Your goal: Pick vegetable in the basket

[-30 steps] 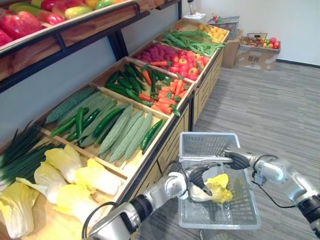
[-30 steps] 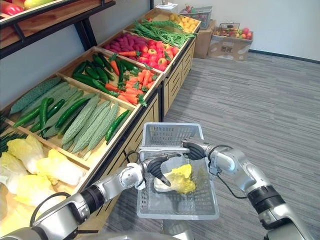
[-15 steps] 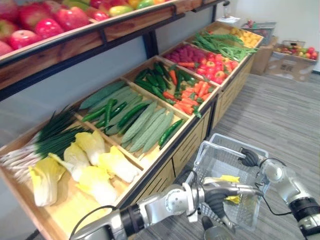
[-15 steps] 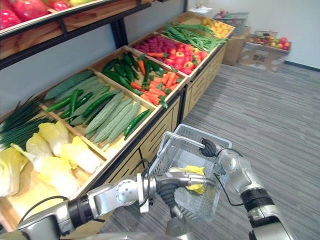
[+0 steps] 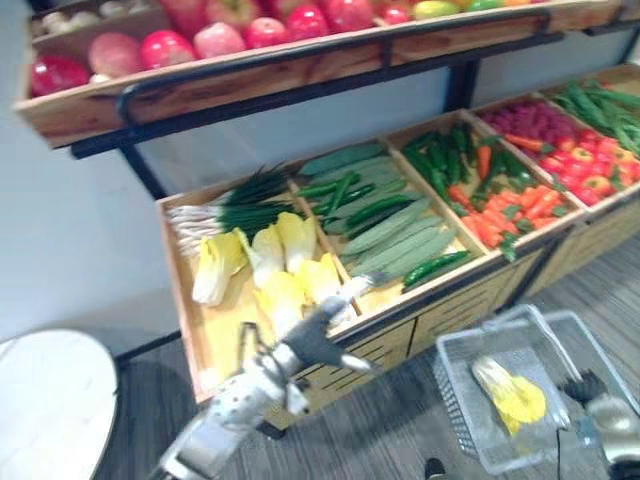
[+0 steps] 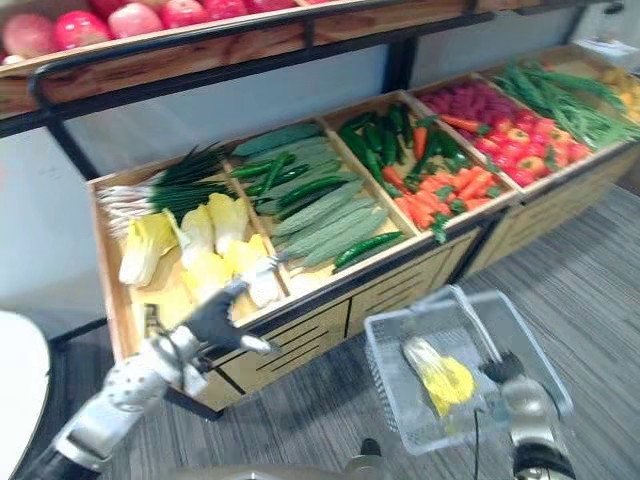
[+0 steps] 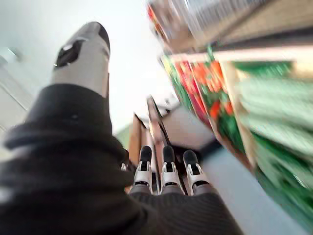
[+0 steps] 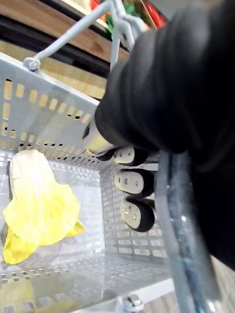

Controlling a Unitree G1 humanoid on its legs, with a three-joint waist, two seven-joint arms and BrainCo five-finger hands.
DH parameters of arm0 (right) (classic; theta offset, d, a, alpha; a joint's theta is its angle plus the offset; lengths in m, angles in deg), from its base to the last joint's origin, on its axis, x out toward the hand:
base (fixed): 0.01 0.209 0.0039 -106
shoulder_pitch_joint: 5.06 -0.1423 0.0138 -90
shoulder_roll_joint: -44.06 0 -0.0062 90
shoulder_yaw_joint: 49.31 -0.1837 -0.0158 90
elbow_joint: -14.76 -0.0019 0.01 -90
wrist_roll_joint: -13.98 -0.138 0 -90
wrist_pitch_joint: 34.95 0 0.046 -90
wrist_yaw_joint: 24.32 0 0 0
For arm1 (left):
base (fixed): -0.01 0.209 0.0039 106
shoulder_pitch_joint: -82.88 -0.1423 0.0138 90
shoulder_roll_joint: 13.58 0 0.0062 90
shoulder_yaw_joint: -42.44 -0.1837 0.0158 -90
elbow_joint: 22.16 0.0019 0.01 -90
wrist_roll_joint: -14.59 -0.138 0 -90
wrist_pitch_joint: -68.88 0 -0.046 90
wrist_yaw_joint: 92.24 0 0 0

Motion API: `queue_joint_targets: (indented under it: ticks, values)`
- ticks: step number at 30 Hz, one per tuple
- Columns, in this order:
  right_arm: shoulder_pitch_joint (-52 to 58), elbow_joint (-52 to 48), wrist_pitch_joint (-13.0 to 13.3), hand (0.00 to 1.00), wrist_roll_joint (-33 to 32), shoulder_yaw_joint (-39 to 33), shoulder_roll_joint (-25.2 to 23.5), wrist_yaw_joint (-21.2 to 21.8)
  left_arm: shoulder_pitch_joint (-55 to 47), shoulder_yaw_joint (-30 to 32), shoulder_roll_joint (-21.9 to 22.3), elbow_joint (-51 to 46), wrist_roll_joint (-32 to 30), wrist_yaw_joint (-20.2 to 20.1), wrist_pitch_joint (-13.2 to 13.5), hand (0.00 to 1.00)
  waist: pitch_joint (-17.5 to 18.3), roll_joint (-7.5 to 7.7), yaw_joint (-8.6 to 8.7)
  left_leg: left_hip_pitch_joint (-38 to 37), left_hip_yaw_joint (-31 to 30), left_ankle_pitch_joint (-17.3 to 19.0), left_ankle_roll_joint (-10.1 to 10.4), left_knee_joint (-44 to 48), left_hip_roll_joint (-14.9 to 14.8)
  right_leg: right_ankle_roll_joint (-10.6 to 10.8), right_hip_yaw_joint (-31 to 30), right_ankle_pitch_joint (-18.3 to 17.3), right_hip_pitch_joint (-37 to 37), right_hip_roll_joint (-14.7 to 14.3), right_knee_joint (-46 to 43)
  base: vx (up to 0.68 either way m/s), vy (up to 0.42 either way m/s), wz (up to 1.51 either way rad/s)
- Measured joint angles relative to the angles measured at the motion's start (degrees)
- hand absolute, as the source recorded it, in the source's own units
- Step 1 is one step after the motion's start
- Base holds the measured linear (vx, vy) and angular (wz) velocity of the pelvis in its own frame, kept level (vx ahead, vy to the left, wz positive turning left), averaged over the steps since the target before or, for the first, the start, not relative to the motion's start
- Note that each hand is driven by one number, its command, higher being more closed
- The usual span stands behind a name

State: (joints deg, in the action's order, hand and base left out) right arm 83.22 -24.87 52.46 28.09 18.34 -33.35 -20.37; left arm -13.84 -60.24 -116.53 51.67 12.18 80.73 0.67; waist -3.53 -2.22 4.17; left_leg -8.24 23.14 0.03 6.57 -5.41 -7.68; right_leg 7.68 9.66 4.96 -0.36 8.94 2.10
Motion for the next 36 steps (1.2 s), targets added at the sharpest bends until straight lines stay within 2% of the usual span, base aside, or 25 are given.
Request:
queue_joint_targets:
  ticks: [3, 4, 5, 7, 8, 11, 12, 14, 18, 20, 22, 24, 27, 28, 29, 31, 33, 36]
  values:
    - [1.09, 4.47, -0.01, 1.0, -3.48, -5.1, -0.53, -2.1, -1.64, 7.9, 1.81, 2.83, 0.01, 3.7, 0.5, 0.0, 0.03, 0.07, -0.65, 0.77, -3.15, -0.66, -0.57, 0.01, 0.31, -0.25, 2.82, -0.16, -0.99, 0.53, 0.02, -0.03, -0.02, 0.52]
    - [2.03, 6.19, -0.06, 1.0, -4.83, -7.38, -0.77, -2.54, -1.82, 10.9, 3.01, 4.61, 0.04, 5.88, 0.15, 0.0, 0.29, 0.21, -1.36, 1.13, -3.93, -0.88, -0.71, 0.0, 0.44, -0.43, 3.64, -0.32, -1.1, 0.71, 0.02, -0.05, -0.017, 0.39]
    - [2.65, 7.94, -0.22, 1.0, -6.3, -9.37, -0.95, -3.06, -2.06, 14.38, 4.69, 7.26, 0.03, 9.44, -1.5, 0.0, 0.29, 0.23, -1.48, 1.26, -5.12, -1.06, -0.84, 0.0, 0.55, -0.4, 4.52, -0.5, -1.59, 0.87, 0.0, -0.05, -0.017, 0.39]
    - [3.92, 9.14, -0.22, 1.0, -7.93, -11.77, -1.76, -4.27, -2.02, 19.38, 6.86, 13.21, 0.02, 14.44, -3.16, 0.0, 0.54, 0.24, -1.41, 1.37, -6.55, -1.29, -0.78, -0.01, 0.62, -0.66, 5.99, -0.94, -2.31, 1.01, -0.04, -0.05, -0.017, 0.36]
    - [5.14, 9.2, -0.26, 1.0, -8.11, -13.8, -3.16, -4.93, -2.14, 23.49, 8.14, 18.02, 0.17, 18.51, -4.46, 0.0, 1.06, 0.48, -1.49, 1.71, -7.13, -1.37, -0.59, -0.01, 0.54, -0.96, 6.55, -1.29, -2.31, 0.96, -0.07, -0.06, -0.028, 0.37]
    - [7.39, 9.62, -0.7, 1.0, -8.73, -17.23, -6.48, -6.54, -2.74, 31.47, 10.97, 26.58, 2.14, 28.23, -4.93, 0.0, 1.46, 1.37, -1.97, 2.42, -9.12, -1.6, -0.49, -0.02, 0.51, -0.97, 8.05, -1.71, -2.59, 0.95, -0.06, -0.04, -0.021, 0.25]
    - [8.41, 9.65, -0.79, 1.0, -9.73, -17.82, -7.53, -7.04, -3.3, 33.45, 12.01, 29.73, 2.11, 31.86, -4.86, 0.0, 1.73, 1.69, -2.38, 2.34, -9.64, -1.6, -0.5, -0.03, 0.54, -0.98, 8.59, -1.73, -3.02, 0.97, 0.18, -0.03, -0.011, 0.18]
    - [9.03, 9.86, -1.08, 1.0, -9.73, -17.81, -8.87, -7.66, -4.66, 35.75, 13.36, 35.22, 2.14, 36.5, -4.37, 0.0, 2.14, 2.12, -2.84, 2.18, -9.8, -1.55, -0.52, -0.28, 0.57, -0.92, 8.79, -1.76, -3.45, 0.97, 0.6, -0.02, -0.004, 0.11]
    - [8.97, 9.94, -1.04, 1.0, -9.7, -17.71, -12.12, -8.45, -6.19, 38.83, 17.3, 51.15, 2.1, 46.77, -4.06, 0.0, 2.31, 2.41, -2.92, 2.06, -9.95, -1.32, -0.66, -0.32, 0.64, -0.69, 8.93, -1.92, -3.92, 1.01, 0.96, -0.01, 0.0, 0.03]
    - [8.9, 9.94, -0.9, 1.0, -9.64, -17.68, -12.85, -8.45, -6.41, 39.88, 18.66, 56.1, 2.3, 48.08, -4.08, 0.0, 2.32, 2.4, -2.92, 2.03, -9.85, -1.24, -0.63, -0.31, 0.62, -0.69, 8.84, -1.92, -3.99, 0.96, 1.15, 0.01, -0.001, -0.02]
    - [8.74, 9.97, -0.84, 1.0, -9.64, -17.67, -13.57, -8.43, -6.36, 41.87, 19.58, 63.09, 6.41, 46.72, -5.03, 0.0, 2.38, 2.36, -2.85, 1.82, -9.65, -1.09, -0.51, -0.27, 0.49, -0.74, 8.64, -1.88, -4.14, 0.8, 1.37, 0.02, -0.004, -0.06]
    - [8.57, 10.41, -0.57, 1.0, -9.58, -17.67, -13.91, -8.39, -6.39, 44.87, 19.72, 69.53, 11.34, 42.2, -7.39, 0.0, 2.39, 2.31, -2.79, 1.34, -9.37, -0.99, -0.3, -0.15, 0.37, -0.95, 8.4, -1.71, -4.66, 0.58, 1.78, 0.04, -0.004, -0.09]
    - [7.95, 11.52, 0.13, 1.0, -8.97, -17.66, -13.91, -7.73, -7.12, 48.66, 19.69, 78.24, 14.21, 30.54, -13.49, 0.0, 2.62, 2.1, -2.83, 0.0, -7.65, -0.25, 0.2, -0.01, 0.02, -0.95, 6.65, -1.73, -4.89, 0.14, 1.93, 0.04, 0.003, -0.25]
    - [7.96, 11.67, 0.99, 1.0, -7.68, -17.57, -13.87, -7.24, -7.2, 49.01, 19.69, 79.38, 15.3, 26.11, -16.97, 0.0, 2.64, 2.01, -2.84, -0.04, -7.24, -0.1, 0.21, 0.0, 0.01, -0.94, 6.27, -1.73, -4.82, 0.09, 1.94, 0.03, 0.005, -0.23]
    - [7.86, 11.93, 1.61, 1.0, -7.31, -17.49, -13.82, -7.1, -7.19, 48.96, 19.65, 79.75, 15.27, 23.99, -18.51, 0.0, 2.64, 1.94, -2.84, -0.05, -6.95, -0.03, 0.21, 0.0, 0.01, -0.94, 6.08, -1.73, -4.76, 0.09, 1.94, 0.0, 0.01, -0.2]
    - [7.42, 12.52, 2.5, 1.0, -7.21, -16.64, -13.74, -7.03, -7.14, 48.34, 19.67, 80.24, 14.65, 17.14, -22.98, 0.0, 2.63, 1.79, -2.78, -0.44, -6.15, 0.29, 0.23, 0.0, 0.03, -0.94, 5.37, -1.73, -4.76, 0.08, 1.94, 0.0, 0.011, -0.17]
    - [7.36, 13.34, 3.15, 1.0, -7.17, -15.31, -13.69, -7.04, -6.84, 46.38, 19.65, 80.22, 13.89, 13.16, -24.54, 0.0, 2.66, 1.69, -2.8, -0.92, -5.72, 0.47, 0.28, 0.0, 0.05, -0.9, 5.02, -1.76, -4.79, 0.08, 1.91, 0.02, 0.006, -0.12]
    - [7.29, 13.54, 3.96, 1.0, -7.13, -14.43, -13.77, -7.39, -6.76, 41.66, 19.87, 80.29, 12.12, 8.29, -24.93, 0.0, 2.68, 1.28, -2.69, -1.2, -4.91, 0.65, 0.2, 0.0, 0.1, -0.89, 4.01, -1.75, -4.67, 0.05, 1.93, 0.0, 0.008, -0.15]
